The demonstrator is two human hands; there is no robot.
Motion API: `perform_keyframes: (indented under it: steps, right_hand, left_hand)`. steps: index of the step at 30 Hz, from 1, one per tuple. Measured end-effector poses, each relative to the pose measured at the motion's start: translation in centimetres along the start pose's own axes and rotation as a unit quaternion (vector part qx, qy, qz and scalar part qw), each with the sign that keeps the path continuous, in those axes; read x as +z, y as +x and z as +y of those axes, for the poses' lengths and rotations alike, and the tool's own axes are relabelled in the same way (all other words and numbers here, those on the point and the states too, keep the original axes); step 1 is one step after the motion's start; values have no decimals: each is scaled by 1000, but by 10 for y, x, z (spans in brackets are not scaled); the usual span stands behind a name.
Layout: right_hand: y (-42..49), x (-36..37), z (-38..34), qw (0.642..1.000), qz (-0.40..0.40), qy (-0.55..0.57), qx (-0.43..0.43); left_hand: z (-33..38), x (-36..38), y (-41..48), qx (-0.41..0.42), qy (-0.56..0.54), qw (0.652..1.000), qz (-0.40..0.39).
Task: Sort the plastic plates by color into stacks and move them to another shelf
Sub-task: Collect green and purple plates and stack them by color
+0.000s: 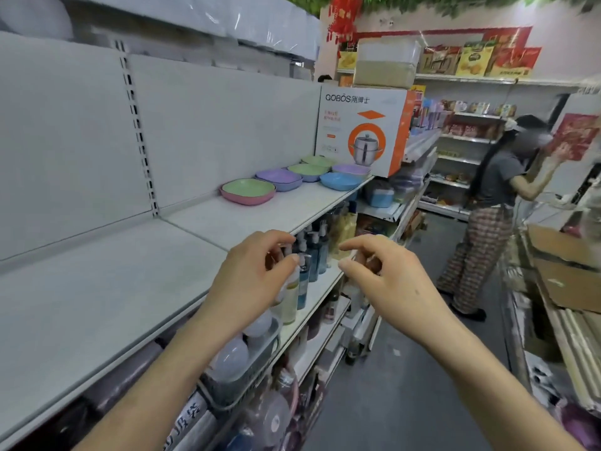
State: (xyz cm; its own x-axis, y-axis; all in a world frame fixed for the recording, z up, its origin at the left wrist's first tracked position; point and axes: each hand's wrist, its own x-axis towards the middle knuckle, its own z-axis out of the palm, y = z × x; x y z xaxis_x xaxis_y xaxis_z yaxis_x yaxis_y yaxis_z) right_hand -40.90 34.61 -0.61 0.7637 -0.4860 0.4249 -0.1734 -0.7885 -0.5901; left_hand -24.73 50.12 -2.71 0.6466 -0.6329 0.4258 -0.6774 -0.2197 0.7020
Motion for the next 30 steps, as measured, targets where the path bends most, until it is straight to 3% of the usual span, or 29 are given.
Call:
perform_keyframes:
  steps: [8, 15, 25, 30]
  right_hand:
    - [110, 1, 76, 1000, -14, 14, -22]
    - [219, 26, 128, 993, -63, 72, -70]
    - [364, 57, 167, 958, -168, 130, -191]
    - [415, 82, 184, 948, -185, 138, -220]
  left_hand:
    - [-16, 43, 101, -40, 20, 999, 25]
    - [-38, 64, 164, -97, 68, 989, 92]
    - [-46, 78, 227, -203, 153, 938, 236]
    - [-56, 73, 241, -242, 204, 916, 248]
